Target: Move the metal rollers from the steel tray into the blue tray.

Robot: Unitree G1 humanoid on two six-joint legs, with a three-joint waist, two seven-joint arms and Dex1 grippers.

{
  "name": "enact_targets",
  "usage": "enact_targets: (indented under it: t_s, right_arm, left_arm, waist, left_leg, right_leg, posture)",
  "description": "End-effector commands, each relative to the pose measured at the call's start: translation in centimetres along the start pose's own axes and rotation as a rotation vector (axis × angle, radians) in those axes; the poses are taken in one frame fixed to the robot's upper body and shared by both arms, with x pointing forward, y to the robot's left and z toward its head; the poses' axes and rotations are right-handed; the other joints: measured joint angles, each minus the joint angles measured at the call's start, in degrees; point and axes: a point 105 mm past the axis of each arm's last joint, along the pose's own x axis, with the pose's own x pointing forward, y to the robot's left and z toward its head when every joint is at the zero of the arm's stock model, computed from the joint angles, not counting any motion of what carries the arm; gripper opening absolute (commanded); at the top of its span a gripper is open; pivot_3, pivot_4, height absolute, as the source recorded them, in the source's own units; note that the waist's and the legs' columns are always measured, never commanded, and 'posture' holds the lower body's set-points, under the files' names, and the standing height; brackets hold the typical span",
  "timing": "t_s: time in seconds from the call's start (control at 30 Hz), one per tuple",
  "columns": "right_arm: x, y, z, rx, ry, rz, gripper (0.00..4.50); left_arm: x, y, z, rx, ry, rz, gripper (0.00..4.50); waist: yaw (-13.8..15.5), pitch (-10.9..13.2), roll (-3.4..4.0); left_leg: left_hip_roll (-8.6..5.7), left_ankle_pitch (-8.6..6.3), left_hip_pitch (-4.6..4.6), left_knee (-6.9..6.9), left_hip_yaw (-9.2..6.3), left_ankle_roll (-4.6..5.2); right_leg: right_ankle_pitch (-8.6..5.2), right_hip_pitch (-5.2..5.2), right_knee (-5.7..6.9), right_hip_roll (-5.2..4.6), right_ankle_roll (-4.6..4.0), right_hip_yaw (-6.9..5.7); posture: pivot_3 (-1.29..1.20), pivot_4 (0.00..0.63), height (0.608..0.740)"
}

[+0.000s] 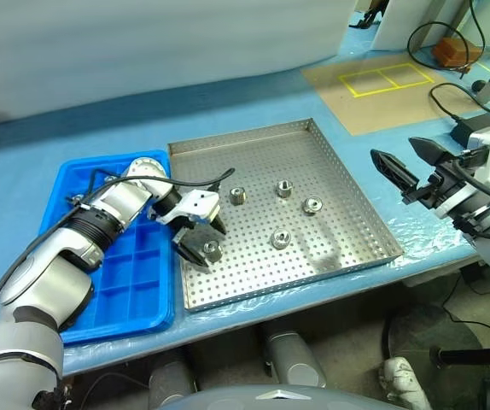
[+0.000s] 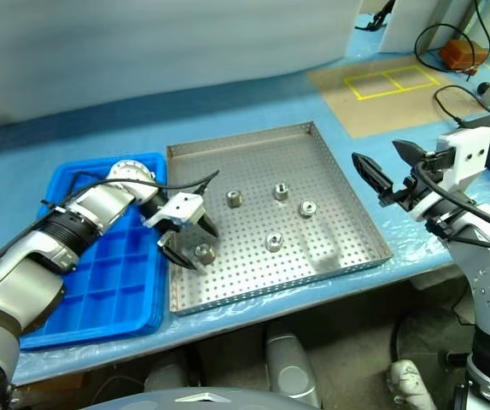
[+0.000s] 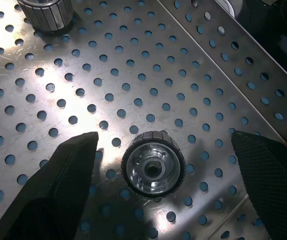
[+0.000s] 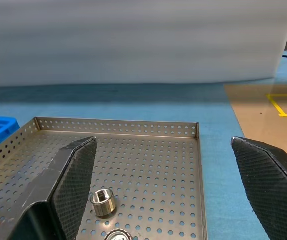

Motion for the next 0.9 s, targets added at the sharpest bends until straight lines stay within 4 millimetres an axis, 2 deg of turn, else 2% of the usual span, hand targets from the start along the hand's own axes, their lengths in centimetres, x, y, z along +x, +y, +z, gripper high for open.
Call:
enact_targets:
  t_s: [0.03, 0.17, 0.2, 0.3, 0.47, 0.57, 0.63, 0.73, 0.83, 0.9]
  right_arm:
    - [0.1, 0.8, 1.5, -0.038, -0.041, 0.023, 4.50]
    - [0.1, 1.1, 1.6, -0.034, -0.045, 0.015, 4.50]
    - [0.1, 1.1, 1.6, -0.031, -0.047, 0.015, 4.50]
    - [0.0, 1.1, 1.7, -0.027, -0.050, 0.013, 4.50]
    - [-0.3, 0.5, 1.8, -0.028, -0.049, 0.005, 4.50]
    - [-0.2, 0.3, 1.8, -0.024, -0.050, 0.008, 4.50]
    - [0.1, 0.3, 1.8, -0.019, -0.054, 0.016, 4.50]
    - [1.0, 0.7, 2.0, -0.010, -0.069, 0.037, 4.50]
    - [2.2, 1.3, 2.2, 0.002, -0.083, 0.083, 4.50]
    - [3.1, 1.8, 2.1, 0.011, -0.088, 0.116, 4.50]
  left_arm:
    - [0.1, 0.1, 0.3, 0.008, 0.003, 0.008, 4.46]
    - [0.7, 0.5, -0.3, -0.008, 0.036, 0.032, 4.46]
    - [0.8, 0.7, -0.4, -0.013, 0.038, 0.039, 4.29]
    - [0.9, 1.1, -0.3, -0.017, 0.036, 0.059, 3.55]
    - [0.6, 1.5, 0.2, -0.010, 0.025, 0.074, 1.78]
    - [0.5, 2.3, 1.5, -0.011, -0.046, 0.122, 1.70]
    - [-0.1, 3.2, 3.8, -0.018, -0.164, 0.172, 1.70]
    - [-1.5, 4.5, 6.1, -0.028, -0.285, 0.265, 1.70]
    - [-3.4, 6.0, 7.5, -0.081, -0.386, 0.408, 1.70]
    - [-4.4, 6.5, 7.6, -0.115, -0.418, 0.484, 1.70]
  waist:
    - [-0.01, 0.00, 0.00]
    - [-0.02, 0.00, 0.00]
    - [-0.02, 0.00, 0.00]
    - [-0.02, 0.00, 0.00]
    - [-0.03, 0.00, 0.00]
    - [0.00, 0.00, 0.00]
    - [0.07, 0.00, 0.00]
    - [0.20, 0.00, -0.01]
    - [0.19, 0.01, -0.01]
    - [0.34, 0.01, -0.01]
  left_leg:
    - [-0.01, 0.00, -0.01, 0.00, 0.00, 0.01]
    - [-0.06, -0.02, -0.03, 0.00, 0.00, 0.06]
    - [-0.06, -0.02, -0.03, 0.00, 0.00, 0.06]
    - [-0.09, -0.02, -0.02, 0.01, 0.00, 0.07]
    - [-0.11, -0.02, -0.03, 0.02, -0.01, 0.07]
    - [-0.11, -0.02, -0.05, 0.02, -0.02, 0.09]
    - [-0.16, -0.01, -0.07, 0.03, -0.02, 0.14]
    - [-0.29, 0.07, -0.12, 0.06, -0.04, 0.38]
    - [-0.37, 0.07, -0.15, 0.09, -0.06, 0.43]
    - [-0.36, 0.07, -0.24, 0.10, -0.08, 0.42]
  right_leg:
    - [0.00, 0.00, 0.00, -0.01, 0.00, 0.00]
    - [0.00, 0.00, -0.02, -0.05, 0.00, -0.01]
    - [0.00, 0.00, -0.02, -0.06, 0.00, -0.01]
    - [0.00, 0.00, -0.02, -0.07, 0.01, 0.00]
    - [0.00, 0.00, -0.02, -0.09, 0.01, 0.01]
    - [0.00, 0.00, -0.02, -0.10, 0.01, -0.01]
    - [0.00, 0.00, -0.02, -0.14, 0.01, -0.01]
    - [0.00, -0.01, -0.02, -0.26, 0.00, -0.02]
    - [0.00, 0.00, -0.01, -0.30, 0.00, 0.02]
    - [0.00, -0.01, 0.04, -0.29, 0.00, 0.02]
  posture:
    - [-0.63, 0.150, 0.740]
    - [-0.64, 0.150, 0.740]
    - [-0.64, 0.150, 0.740]
    - [-0.64, 0.150, 0.740]
    - [-0.64, 0.150, 0.740]
    - [-0.63, 0.150, 0.740]
    - [-0.61, 0.150, 0.740]
    - [-0.58, 0.150, 0.740]
    - [-0.52, 0.150, 0.740]
    - [-0.48, 0.150, 0.740]
